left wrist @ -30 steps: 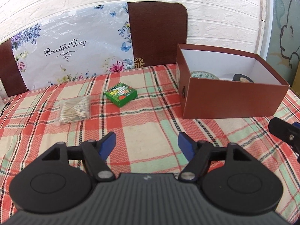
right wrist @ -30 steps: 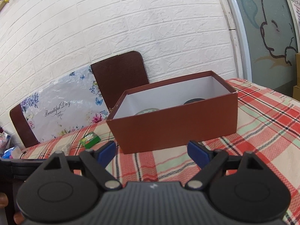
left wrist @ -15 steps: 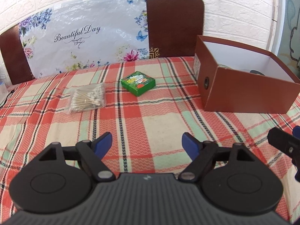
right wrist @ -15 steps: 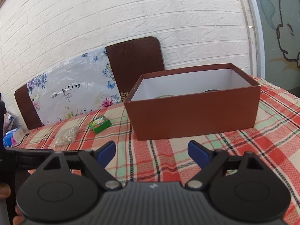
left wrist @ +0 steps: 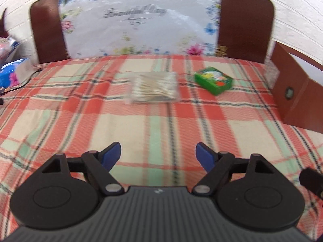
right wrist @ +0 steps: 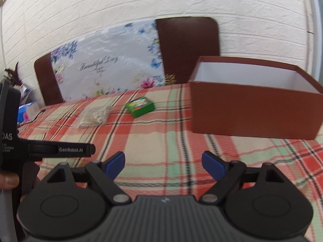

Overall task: Organize objects
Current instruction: 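Move the right gripper back to the bag of cotton swabs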

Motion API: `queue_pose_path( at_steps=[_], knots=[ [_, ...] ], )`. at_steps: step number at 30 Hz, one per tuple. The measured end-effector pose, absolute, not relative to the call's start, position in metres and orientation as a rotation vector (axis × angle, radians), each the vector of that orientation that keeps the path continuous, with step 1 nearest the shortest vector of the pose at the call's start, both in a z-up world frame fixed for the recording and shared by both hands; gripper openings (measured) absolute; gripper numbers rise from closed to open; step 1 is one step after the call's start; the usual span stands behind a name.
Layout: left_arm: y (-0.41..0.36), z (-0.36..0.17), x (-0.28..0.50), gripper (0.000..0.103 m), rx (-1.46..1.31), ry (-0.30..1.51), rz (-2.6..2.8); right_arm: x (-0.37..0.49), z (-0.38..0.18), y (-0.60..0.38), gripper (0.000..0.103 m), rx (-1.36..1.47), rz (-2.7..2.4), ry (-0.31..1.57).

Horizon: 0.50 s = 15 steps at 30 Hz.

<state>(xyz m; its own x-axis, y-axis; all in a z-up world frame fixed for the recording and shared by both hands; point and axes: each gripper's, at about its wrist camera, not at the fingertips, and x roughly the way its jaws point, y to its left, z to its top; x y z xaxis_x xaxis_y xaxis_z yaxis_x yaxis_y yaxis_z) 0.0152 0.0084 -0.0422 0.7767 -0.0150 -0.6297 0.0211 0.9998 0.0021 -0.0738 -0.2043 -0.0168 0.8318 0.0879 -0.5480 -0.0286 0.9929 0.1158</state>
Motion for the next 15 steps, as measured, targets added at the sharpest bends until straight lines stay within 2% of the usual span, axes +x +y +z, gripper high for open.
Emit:
queue_pose_path(
  at_steps=[6, 10, 12, 15],
  knots=[
    [0.093, -0.063, 0.027, 0.084, -0.071, 0.608, 0.201, -0.043, -0.035, -0.158, 0.079, 0.008, 0.190, 0.648],
    [0.132, -0.069, 0.014, 0.090, -0.304, 0.508, 0.179, -0.005, -0.043, -0.127, 0.074, -0.043, 0.260, 0.665],
    [0.130, -0.070, 0.014, 0.090, -0.303, 0.503, 0.181, 0.022, -0.042, -0.113, 0.076, -0.030, 0.296, 0.648],
    [0.123, -0.070, 0.015, 0.089, -0.289, 0.487, 0.164, 0.068, -0.037, -0.100, 0.088, 0.029, 0.329, 0.630]
  ],
)
